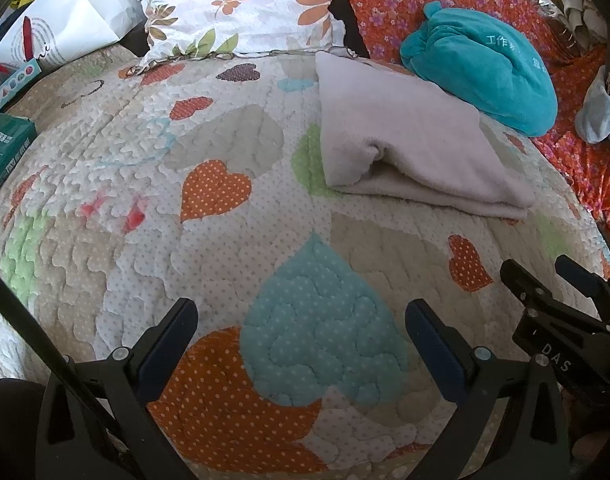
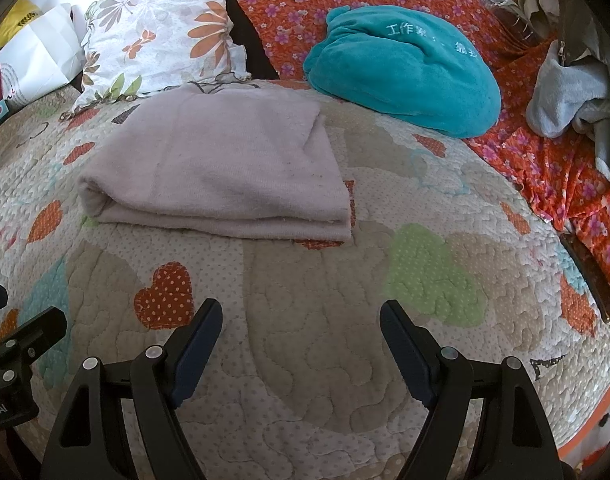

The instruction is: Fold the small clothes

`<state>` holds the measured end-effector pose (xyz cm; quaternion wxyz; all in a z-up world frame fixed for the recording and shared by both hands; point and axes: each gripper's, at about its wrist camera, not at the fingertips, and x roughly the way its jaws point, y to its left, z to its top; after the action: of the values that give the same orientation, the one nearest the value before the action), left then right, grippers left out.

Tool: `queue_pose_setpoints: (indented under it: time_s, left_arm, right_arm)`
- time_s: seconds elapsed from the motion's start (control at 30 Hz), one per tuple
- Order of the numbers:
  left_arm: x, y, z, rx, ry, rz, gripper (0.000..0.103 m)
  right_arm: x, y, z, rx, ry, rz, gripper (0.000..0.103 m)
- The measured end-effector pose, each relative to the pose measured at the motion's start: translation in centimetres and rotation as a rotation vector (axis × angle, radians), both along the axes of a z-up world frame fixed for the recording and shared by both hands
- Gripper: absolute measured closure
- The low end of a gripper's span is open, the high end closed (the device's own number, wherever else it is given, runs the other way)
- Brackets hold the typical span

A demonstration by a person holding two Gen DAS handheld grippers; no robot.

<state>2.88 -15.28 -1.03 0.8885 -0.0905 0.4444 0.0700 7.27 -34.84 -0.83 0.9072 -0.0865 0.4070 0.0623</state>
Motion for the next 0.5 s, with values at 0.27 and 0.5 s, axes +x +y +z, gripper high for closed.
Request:
queue_pose_setpoints:
  time_s: [0.27, 0.5]
  left_arm:
    - [0.00, 0.26, -0.14, -0.023, 0.002, 0.006, 0.000]
    - [0.04, 0.29, -0.19, -0.023, 0.005, 0.003, 0.000]
  right_arm:
    - [-0.05, 0.05, -0.02, -0.001, -0.002, 0.001, 0.018]
    - [-0.25, 0.28, 0.22, 0.009, -0.018, 0.022, 0.018]
